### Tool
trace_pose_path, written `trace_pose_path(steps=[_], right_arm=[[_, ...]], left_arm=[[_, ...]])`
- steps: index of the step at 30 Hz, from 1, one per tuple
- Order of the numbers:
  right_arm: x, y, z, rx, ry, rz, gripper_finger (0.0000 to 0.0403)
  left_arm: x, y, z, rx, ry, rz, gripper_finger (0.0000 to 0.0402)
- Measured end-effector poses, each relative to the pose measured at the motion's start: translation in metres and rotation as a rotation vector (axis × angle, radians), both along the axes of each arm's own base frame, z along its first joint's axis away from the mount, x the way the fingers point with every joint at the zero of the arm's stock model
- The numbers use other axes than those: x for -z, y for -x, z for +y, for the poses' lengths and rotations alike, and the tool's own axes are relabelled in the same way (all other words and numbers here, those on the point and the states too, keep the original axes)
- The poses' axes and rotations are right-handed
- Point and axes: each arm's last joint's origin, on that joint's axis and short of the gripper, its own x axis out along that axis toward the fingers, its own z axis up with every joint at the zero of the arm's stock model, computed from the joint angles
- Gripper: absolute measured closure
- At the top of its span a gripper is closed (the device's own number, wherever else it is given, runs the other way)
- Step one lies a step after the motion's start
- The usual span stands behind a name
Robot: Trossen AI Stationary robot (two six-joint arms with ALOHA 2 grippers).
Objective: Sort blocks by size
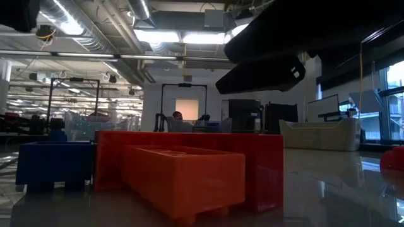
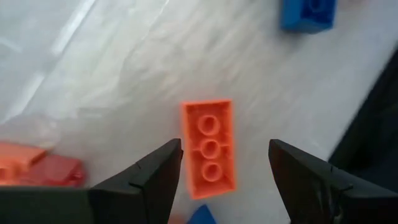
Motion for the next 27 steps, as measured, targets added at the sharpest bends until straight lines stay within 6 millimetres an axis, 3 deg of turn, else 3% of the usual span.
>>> trace_pose_path(steps=[12,27], right_arm=[[0.001,0.000,-0.001,0.016,0.011,0.001,0.0104],[0.000,0.000,-0.001,0.016,0.012,0.002,0.0104]], left_arm=[[0.028,-0.001,-0.014,-0.004,-0.039,0.044,0.0173],[0.048,-0.004,-0.013,0.018,-0.176,0.034,0.0174]])
